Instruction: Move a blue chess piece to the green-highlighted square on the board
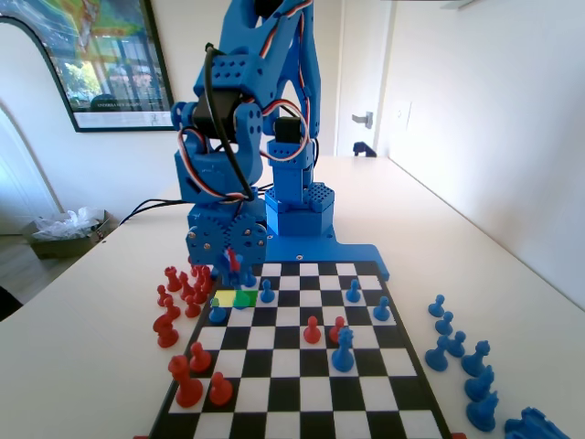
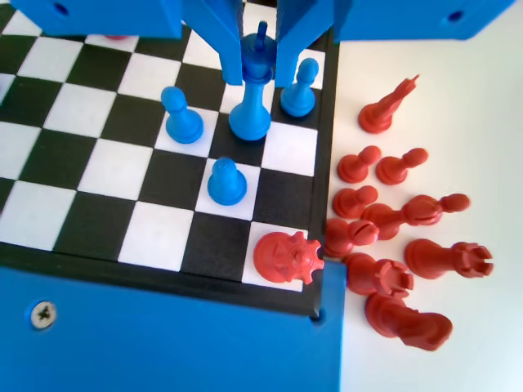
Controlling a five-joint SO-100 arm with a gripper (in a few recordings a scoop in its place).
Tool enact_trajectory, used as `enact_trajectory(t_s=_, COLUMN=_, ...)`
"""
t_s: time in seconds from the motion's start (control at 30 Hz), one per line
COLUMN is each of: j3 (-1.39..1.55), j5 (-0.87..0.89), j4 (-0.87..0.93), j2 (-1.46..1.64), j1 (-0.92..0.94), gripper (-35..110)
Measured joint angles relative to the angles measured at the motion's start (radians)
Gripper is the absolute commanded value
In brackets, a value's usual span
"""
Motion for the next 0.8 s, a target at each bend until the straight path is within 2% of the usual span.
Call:
enact_trajectory(t_s=0.5, j3=0.023, j5=0.009, j4=-0.005, j2=0.018, j1=-0.011, gripper=1)
enact_trajectory(t_s=0.8, j3=0.018, j5=0.026, j4=0.055, j2=0.029, j1=-0.021, gripper=1)
